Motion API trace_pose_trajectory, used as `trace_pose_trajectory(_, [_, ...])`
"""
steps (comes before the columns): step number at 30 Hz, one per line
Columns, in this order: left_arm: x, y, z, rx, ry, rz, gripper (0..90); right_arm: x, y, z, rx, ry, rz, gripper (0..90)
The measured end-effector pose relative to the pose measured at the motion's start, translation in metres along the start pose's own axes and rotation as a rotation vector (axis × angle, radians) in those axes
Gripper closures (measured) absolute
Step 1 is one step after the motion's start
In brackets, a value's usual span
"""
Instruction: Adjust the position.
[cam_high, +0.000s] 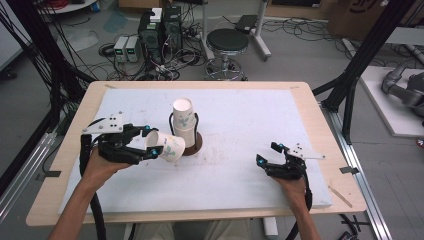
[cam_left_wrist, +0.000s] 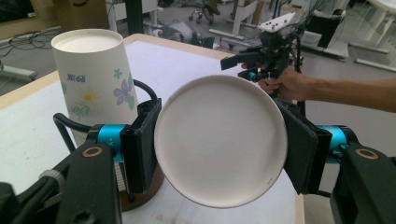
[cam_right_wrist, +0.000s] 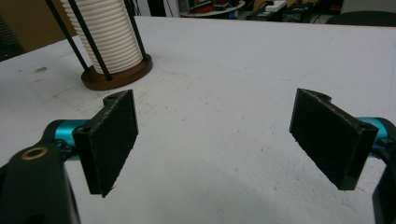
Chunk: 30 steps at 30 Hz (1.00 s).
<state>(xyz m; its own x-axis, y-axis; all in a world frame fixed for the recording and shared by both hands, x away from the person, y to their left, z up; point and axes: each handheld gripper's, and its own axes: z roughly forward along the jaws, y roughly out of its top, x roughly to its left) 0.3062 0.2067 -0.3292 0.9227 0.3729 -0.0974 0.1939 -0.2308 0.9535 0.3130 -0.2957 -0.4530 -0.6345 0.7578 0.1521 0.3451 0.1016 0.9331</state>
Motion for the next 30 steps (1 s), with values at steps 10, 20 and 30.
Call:
trace_pose_trajectory(10, [0.004, -0.01, 0.002, -0.053, -0.026, -0.019, 36.8, 0.003, 0.01, -0.002, -0.003, 0.064, -0.016, 15.7])
trace_pose_trajectory(20, [0.004, -0.013, 0.008, -0.047, -0.048, -0.013, 36.8, 0.018, 0.031, 0.002, -0.015, 0.143, -0.065, 15.7])
trace_pose_trajectory(30, [-0.001, -0.014, 0.017, -0.056, -0.07, -0.01, 36.8, 0.028, 0.049, 0.007, -0.012, 0.203, -0.094, 15.7])
